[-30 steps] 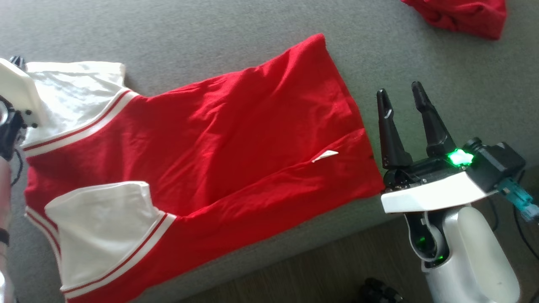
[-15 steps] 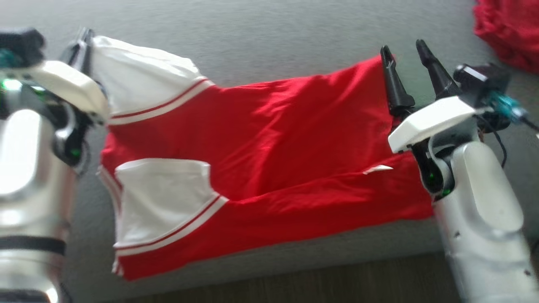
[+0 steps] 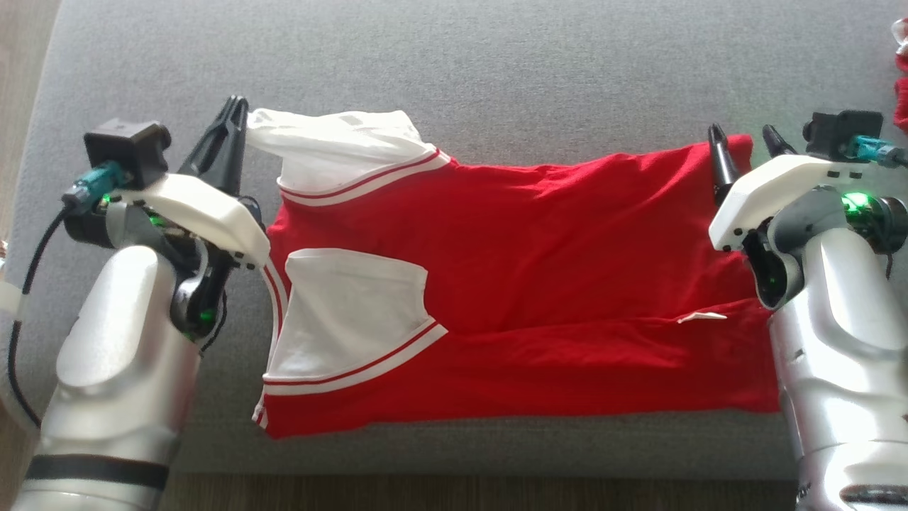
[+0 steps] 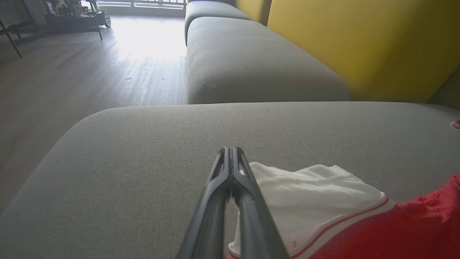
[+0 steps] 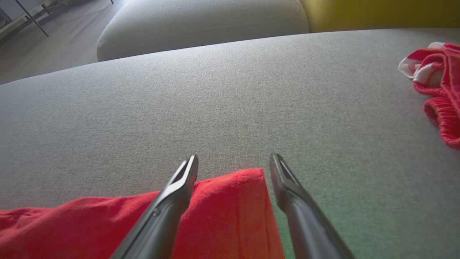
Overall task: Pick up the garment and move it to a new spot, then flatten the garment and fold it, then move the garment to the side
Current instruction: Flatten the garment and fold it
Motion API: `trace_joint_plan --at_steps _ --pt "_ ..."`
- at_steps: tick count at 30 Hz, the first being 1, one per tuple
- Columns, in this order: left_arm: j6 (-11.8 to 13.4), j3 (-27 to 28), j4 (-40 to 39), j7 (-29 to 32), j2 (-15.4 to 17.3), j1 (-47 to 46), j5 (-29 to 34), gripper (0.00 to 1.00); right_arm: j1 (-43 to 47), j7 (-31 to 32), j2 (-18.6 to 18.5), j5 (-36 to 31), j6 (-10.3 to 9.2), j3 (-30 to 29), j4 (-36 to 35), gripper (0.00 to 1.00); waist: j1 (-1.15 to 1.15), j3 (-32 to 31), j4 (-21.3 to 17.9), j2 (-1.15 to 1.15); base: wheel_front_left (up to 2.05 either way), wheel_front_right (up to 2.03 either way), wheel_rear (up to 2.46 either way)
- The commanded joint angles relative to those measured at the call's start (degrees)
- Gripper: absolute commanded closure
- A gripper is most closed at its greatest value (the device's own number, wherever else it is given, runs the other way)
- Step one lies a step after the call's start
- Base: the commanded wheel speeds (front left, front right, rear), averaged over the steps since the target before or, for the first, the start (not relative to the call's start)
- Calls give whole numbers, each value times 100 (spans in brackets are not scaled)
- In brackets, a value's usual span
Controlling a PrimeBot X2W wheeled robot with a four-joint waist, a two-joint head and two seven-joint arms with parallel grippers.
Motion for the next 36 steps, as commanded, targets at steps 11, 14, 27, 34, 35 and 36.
trace_joint_plan --at_steps 11,14,27,34,35,36 --pt "88 88 -529 136 225 -56 -53 100 -547 -33 53 -428 -1 -267 451 0 0 140 56 0 0 0 0" --pt "109 66 -578 163 235 -68 -50 100 -634 -77 53 -514 -1 -319 583 0 0 187 59 0 0 0 0" --pt "157 1 -677 279 281 -169 -85 100 -1022 -285 -15 -745 -1 -390 1125 100 0 386 73 0 0 0 0" --pt "216 9 -659 221 297 -146 -115 100 -1092 -592 -53 -777 -1 -351 1297 100 0 340 67 0 0 0 0" --pt "229 23 -657 200 298 -134 -129 100 -1089 -648 -55 -775 -1 -344 1314 100 0 312 62 0 0 0 0" --pt "243 39 -660 178 299 -124 -144 100 -1085 -708 -55 -771 -1 -326 1328 100 0 281 58 0 0 0 0"
